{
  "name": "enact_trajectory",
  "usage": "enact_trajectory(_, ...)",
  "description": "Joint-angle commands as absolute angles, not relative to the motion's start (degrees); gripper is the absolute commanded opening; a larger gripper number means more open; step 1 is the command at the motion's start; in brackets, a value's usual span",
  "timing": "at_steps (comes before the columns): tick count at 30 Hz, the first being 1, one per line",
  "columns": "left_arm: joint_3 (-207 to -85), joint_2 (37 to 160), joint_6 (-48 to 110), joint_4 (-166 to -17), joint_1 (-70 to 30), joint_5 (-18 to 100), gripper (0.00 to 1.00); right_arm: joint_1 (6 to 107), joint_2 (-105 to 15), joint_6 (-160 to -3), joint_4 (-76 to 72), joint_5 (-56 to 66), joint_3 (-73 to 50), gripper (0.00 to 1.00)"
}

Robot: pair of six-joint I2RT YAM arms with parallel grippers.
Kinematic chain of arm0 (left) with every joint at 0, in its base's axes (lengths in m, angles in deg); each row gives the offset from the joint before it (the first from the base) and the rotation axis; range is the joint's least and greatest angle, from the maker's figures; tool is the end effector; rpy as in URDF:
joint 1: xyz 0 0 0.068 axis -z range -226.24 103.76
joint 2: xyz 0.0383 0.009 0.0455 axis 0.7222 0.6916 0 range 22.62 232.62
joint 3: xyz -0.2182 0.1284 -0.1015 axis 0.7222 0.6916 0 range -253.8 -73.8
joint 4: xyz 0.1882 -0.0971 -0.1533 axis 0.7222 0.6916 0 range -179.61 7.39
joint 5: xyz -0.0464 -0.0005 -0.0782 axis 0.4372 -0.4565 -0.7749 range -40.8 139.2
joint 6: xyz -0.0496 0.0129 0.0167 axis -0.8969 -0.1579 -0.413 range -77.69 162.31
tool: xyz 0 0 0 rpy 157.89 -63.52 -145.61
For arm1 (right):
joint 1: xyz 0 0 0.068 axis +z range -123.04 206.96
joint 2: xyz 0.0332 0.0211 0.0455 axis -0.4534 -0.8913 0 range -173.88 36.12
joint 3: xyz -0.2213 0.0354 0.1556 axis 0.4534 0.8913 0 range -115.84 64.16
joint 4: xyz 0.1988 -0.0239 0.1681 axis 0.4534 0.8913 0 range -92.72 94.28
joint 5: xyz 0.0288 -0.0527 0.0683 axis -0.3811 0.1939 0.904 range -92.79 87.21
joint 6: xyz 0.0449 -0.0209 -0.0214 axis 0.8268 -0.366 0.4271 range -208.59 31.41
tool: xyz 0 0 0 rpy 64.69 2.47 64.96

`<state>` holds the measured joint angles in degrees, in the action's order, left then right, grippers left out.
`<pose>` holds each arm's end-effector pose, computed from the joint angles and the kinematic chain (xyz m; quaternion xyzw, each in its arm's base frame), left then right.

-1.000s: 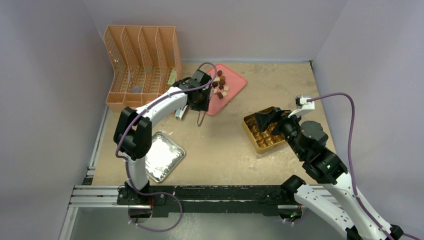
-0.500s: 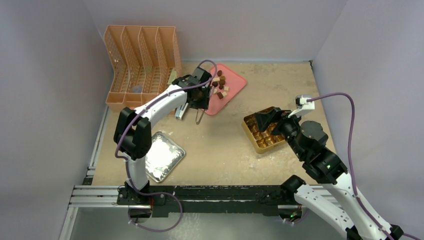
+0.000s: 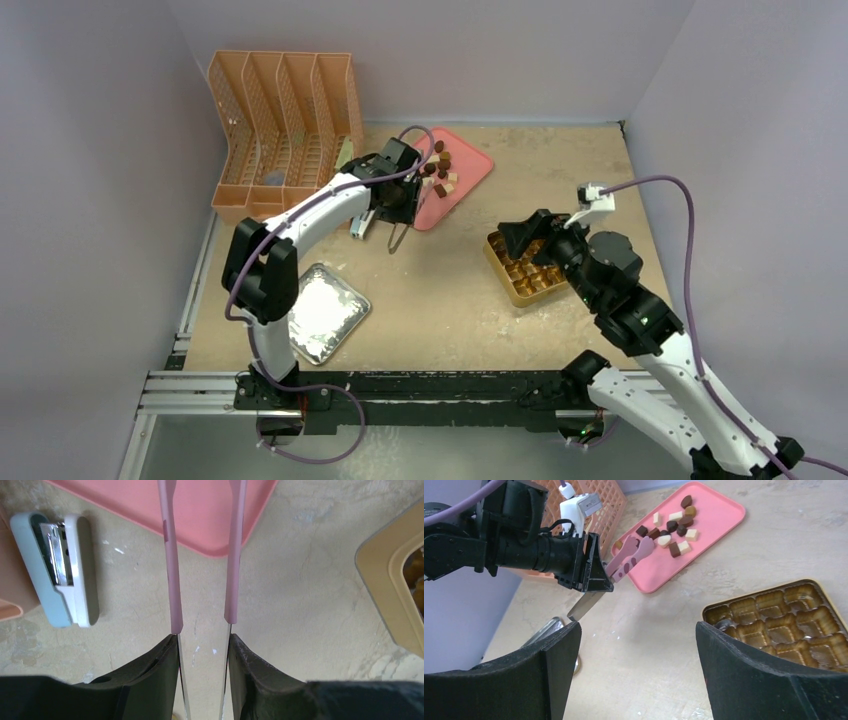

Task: Pack the chocolate
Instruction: Adjust the clamp, then pick up the fake chocolate from the plate.

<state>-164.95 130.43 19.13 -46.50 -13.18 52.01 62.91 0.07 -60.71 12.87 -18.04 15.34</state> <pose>0.3427 -0.2210 0.2574 0.0767 0.9621 -0.1019 0.2411 0.1192 0.0749 0.3762 0.0407 0.7226 0.2797 0.6309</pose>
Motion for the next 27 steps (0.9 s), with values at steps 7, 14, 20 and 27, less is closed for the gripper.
enact_trajectory(7, -159.07, 118.62, 28.23, -48.61, -10.11, 44.29, 0.37, 62.74, -8.67, -56.37, -1.49, -9.61, 14.67, 0.45)
enact_trajectory(14, -160.07, 117.56, 31.02, -45.97, -4.05, 46.94, 0.37, 62.74, -19.02, -54.09, -10.50, -3.58, 13.28, 0.31)
enact_trajectory(20, -159.59, 115.50, 30.45, -47.65, -3.87, 42.63, 0.36, 62.73, -27.27, -53.62, -15.49, -2.88, 11.74, 0.32)
enact_trajectory(27, -160.63, 113.16, 30.54, -49.73, -3.79, 38.88, 0.36, 62.75, -35.24, -53.25, -18.43, -0.28, 10.86, 0.33)
